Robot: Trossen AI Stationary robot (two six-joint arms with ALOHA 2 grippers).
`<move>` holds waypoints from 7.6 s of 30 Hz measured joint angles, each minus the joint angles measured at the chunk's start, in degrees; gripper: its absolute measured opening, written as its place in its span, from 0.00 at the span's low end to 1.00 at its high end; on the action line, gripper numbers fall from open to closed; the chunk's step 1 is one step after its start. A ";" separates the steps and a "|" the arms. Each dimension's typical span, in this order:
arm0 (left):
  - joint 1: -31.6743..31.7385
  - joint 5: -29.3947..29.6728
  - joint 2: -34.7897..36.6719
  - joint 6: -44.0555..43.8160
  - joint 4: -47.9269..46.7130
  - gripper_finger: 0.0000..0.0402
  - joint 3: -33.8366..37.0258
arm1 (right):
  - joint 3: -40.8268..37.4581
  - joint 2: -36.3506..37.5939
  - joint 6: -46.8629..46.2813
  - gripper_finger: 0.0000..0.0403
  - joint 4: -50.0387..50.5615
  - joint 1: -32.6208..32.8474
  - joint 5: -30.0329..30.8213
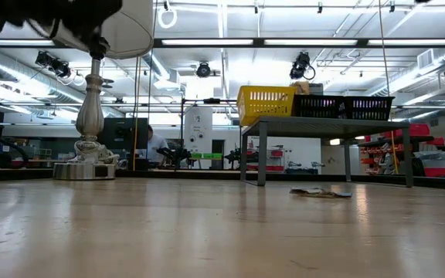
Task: Pick & Place Office Desk Supplies
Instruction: Return to Home Position
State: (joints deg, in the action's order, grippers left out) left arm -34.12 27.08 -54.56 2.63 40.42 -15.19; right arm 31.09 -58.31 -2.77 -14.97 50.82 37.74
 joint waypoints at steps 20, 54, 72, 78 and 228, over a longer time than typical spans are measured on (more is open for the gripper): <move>-2.51 8.77 12.00 -4.78 -5.12 0.53 12.62 | -30.60 23.85 8.23 0.43 -30.67 -5.42 -10.31; 30.08 -20.10 14.90 -5.79 -9.45 0.45 12.60 | -30.60 21.73 -8.21 0.43 -8.56 -45.76 -36.05; 30.00 -22.03 14.90 -10.51 -8.01 0.45 12.60 | -30.60 21.66 -15.25 0.43 -9.32 -45.92 -31.07; 30.06 -27.24 16.18 -8.70 -8.58 0.45 12.57 | -30.60 24.35 -7.09 0.43 -15.07 -43.47 -42.53; 29.97 -31.64 33.05 -7.58 -23.53 0.45 12.58 | -30.62 54.78 -0.83 0.43 12.60 -25.66 -24.86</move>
State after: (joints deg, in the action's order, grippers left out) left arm -4.15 -4.56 -21.51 -4.95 16.88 -2.61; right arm 0.47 -3.53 -3.60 -2.37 25.16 12.88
